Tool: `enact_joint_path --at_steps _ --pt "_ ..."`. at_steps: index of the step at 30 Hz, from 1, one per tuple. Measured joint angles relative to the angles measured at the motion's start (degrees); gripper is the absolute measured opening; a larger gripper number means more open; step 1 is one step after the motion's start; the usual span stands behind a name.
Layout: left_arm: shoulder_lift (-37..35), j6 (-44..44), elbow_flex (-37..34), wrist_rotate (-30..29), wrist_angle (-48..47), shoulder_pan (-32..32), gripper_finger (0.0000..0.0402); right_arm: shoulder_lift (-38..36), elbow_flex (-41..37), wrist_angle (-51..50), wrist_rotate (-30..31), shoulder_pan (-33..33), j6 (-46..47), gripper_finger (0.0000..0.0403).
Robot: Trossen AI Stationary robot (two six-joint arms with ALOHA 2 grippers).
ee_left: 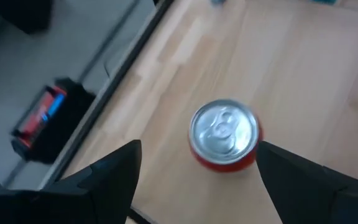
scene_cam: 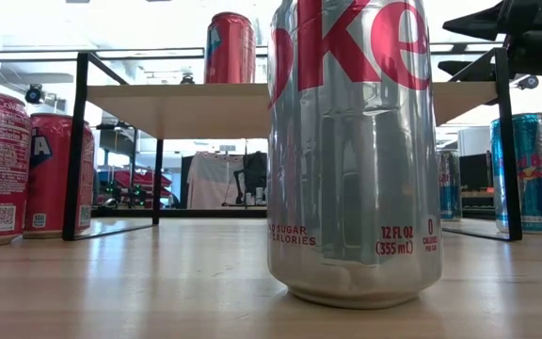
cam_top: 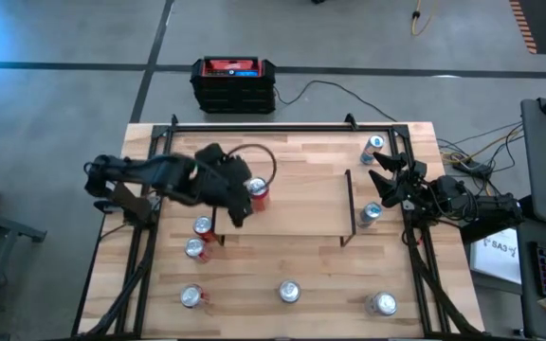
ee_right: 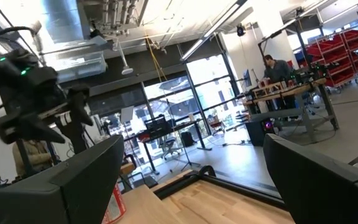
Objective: Place canned beverage on shelf
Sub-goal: Put the top red soda can on the shelf
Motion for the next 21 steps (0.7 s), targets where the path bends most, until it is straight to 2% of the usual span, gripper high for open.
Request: enact_joint_path --at_steps 3,12,16,21 --pt "-0.58 -3.23 -1.86 -2.90 1.75 -2.68 0.0297 0.00 0.00 -0.01 0.00 0.02 -0.01 0.0370" --pt "-1.01 -6.36 -5.75 -0.04 2.97 -5.50 0.0297 0.00 0.00 0.00 -0.02 0.01 -0.02 0.0370" --pt "-1.07 -9.14 -9.19 -3.76 3.35 -7.75 0.0297 0.00 0.00 0.00 0.00 0.00 0.01 0.0370" --pt "-1.50 -8.12 -9.98 -4.89 6.22 -9.38 0.0297 -0.01 -0.01 0.00 -0.01 0.01 -0.01 0.0370"
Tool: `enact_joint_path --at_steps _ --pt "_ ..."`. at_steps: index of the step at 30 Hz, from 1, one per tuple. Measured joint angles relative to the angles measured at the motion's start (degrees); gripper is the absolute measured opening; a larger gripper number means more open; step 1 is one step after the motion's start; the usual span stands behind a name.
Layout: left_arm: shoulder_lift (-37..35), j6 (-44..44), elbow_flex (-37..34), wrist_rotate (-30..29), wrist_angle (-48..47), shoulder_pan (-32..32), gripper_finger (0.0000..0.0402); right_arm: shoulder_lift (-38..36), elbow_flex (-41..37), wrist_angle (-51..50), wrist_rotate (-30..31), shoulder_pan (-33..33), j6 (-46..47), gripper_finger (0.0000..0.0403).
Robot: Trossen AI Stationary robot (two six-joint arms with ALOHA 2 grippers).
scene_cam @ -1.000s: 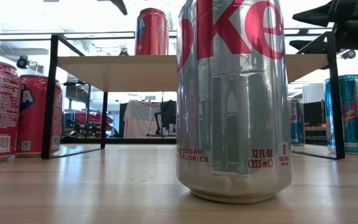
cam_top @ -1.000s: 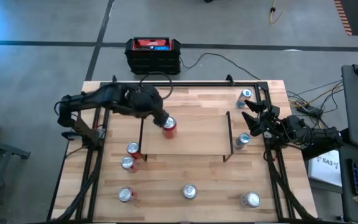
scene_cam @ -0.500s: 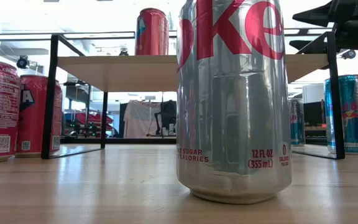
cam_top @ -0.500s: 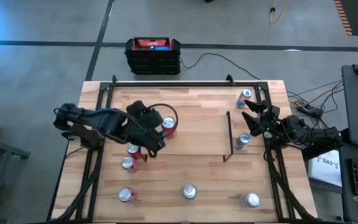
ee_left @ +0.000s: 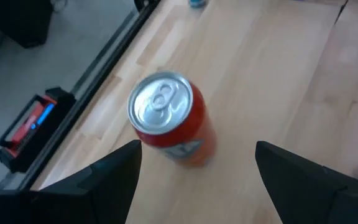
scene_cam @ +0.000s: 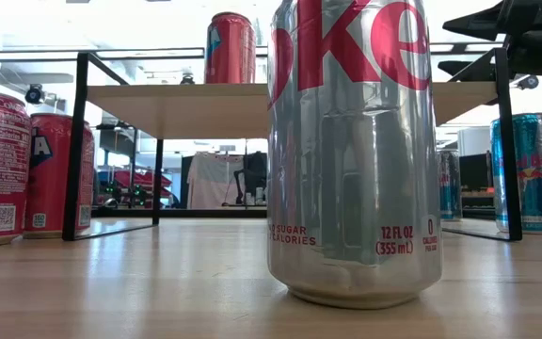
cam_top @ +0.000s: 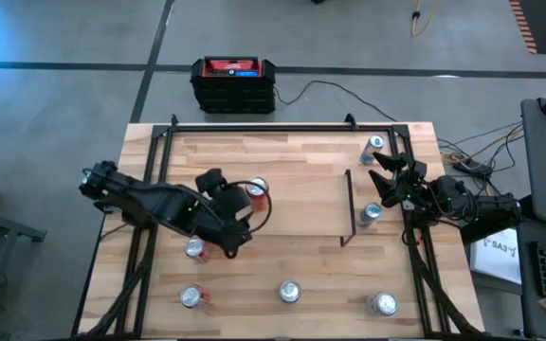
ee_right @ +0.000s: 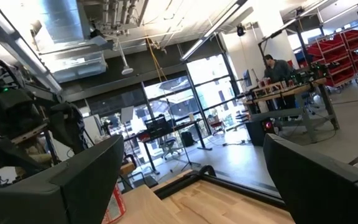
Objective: Place canned beverage on shelf
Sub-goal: Put the top red soda can on the shelf
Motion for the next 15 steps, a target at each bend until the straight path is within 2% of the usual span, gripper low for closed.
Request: enact_joint_path --at_steps 4,7,13,15 --pt "-1.32 0.07 -0.50 -1.04 0.63 -1.02 0.0302 0.01 0.01 -0.02 0.01 0.01 0.03 0.0370" --pt "-2.97 0.70 -3.00 -1.10 2.41 -1.02 0.0320 0.01 0.01 -0.02 -0.01 0.00 0.03 0.0370" --pt "-10.13 7.69 -14.04 0.31 16.54 -0.25 0.0388 0.01 0.01 0.00 0.01 0.01 0.02 0.0370" --pt "-13.16 10.08 -18.56 0.51 21.82 -0.04 0.0395 0.01 0.01 -0.02 0.01 0.01 0.01 0.0370"
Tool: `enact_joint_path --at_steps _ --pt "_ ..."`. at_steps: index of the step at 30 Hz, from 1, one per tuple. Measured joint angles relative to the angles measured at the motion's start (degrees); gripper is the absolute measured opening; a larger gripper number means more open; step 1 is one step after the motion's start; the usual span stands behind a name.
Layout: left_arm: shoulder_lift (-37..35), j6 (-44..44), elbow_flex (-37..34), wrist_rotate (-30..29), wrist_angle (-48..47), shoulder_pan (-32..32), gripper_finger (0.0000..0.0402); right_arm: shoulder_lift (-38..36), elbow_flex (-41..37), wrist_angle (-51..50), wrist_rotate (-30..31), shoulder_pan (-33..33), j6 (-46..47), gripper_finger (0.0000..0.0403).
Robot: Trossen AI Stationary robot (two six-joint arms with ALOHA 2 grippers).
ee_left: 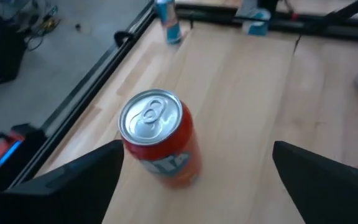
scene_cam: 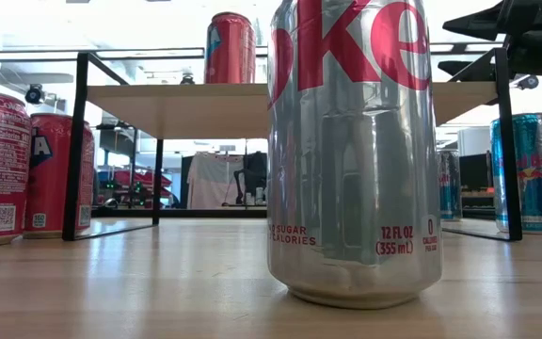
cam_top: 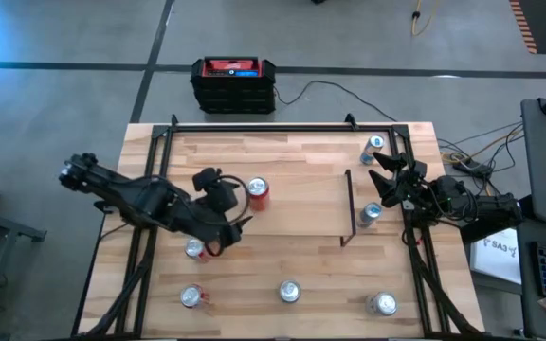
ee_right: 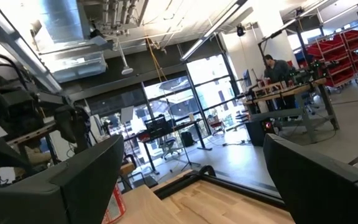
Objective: Place canned beverage on shelf
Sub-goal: Put the top red soda can on the shelf
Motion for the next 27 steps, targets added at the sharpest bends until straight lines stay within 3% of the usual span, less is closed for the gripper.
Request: enact_joint_path --at_steps 5,10,14,27 --pt "-8.62 6.45 -11.39 0.27 14.02 1.65 0.0391 0.00 0.00 0.01 0.00 -0.01 0.01 0.0370" --pt "-15.94 19.06 -23.37 6.79 31.41 4.74 0.0399 0.00 -0.02 0.02 -0.02 -0.02 0.02 0.0370" --pt "-19.58 24.07 -29.61 10.14 38.88 7.66 0.0399 0.00 0.00 0.02 -0.01 -0.01 -0.01 0.0370" --pt "-16.45 28.62 -31.58 22.75 45.44 18.32 0.0400 0.00 0.00 0.00 -0.01 0.00 -0.02 0.0370"
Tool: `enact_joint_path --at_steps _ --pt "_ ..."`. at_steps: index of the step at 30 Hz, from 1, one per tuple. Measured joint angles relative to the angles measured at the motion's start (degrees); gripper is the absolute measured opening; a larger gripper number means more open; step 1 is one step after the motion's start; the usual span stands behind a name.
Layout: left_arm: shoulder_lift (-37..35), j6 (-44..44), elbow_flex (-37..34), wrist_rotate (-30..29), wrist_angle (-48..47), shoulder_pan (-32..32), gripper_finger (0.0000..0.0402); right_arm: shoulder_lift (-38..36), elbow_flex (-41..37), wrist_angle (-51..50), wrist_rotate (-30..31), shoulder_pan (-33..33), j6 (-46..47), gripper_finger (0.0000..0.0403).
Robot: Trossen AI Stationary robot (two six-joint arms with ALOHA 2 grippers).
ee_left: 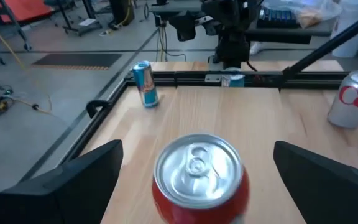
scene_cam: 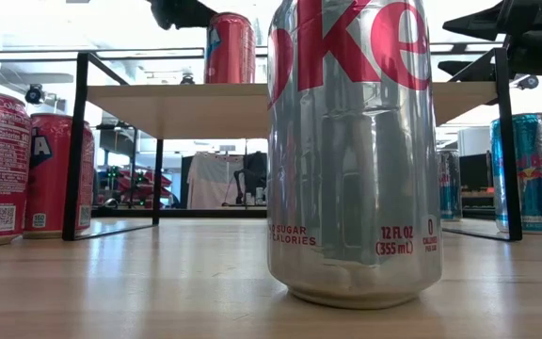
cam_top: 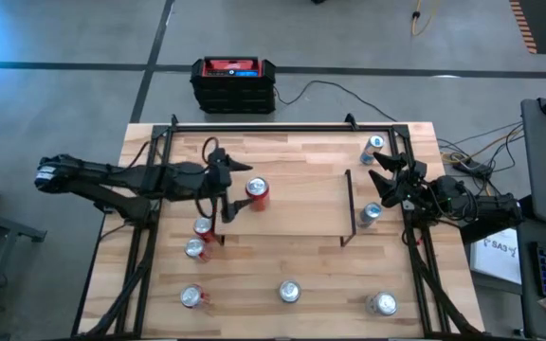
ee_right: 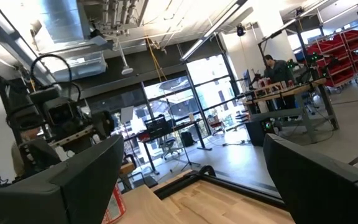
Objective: Place canned beverage on shelf
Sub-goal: Put the top red soda can on the shelf
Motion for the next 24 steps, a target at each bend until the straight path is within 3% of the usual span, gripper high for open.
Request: enact_joint_path --at_steps 6,11,24 --pt "1.47 -0.43 0.00 4.23 2.75 3.27 0.0400 0.00 -0.01 0.01 0.00 0.00 0.05 0.0370" --pt "2.35 -2.14 -1.47 4.37 3.41 3.53 0.0400 0.00 0.00 0.00 -0.01 0.00 0.04 0.0370" --pt "2.36 -6.44 -10.56 4.06 19.37 4.01 0.0400 0.00 0.00 0.01 0.00 0.00 0.04 0.0370"
